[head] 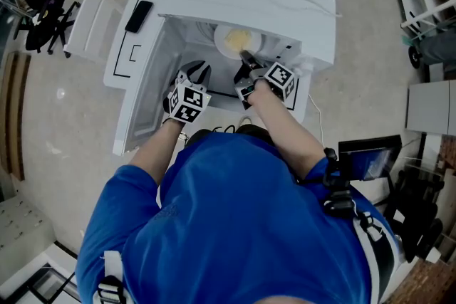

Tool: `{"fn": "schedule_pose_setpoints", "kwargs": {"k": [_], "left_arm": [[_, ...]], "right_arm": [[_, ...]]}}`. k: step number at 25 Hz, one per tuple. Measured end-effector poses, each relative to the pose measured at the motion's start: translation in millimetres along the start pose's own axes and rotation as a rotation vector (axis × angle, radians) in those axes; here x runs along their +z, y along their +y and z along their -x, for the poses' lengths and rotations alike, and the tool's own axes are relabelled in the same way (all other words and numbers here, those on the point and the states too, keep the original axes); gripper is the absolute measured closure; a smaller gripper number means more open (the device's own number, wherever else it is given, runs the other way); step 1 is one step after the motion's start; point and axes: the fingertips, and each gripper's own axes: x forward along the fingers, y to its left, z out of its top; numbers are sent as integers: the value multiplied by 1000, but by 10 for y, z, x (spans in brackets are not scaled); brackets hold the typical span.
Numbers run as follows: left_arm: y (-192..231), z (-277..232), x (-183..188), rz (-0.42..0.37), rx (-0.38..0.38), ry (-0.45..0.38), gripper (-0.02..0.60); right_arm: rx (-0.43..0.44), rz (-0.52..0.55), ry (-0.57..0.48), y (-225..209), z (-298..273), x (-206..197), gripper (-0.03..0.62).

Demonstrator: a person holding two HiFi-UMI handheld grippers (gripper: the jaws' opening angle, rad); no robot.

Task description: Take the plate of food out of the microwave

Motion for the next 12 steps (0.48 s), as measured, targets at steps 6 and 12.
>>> {"fn": "schedule_pose_setpoints", "kwargs": {"k": [6, 12], "left_arm": [[26, 55, -29, 27, 31, 8, 529], [-6, 90, -22, 73, 74, 6, 529]], "right_arm": [[4, 16, 32, -26, 82, -13, 577], [16, 45, 87, -34, 199, -60, 577]]}}
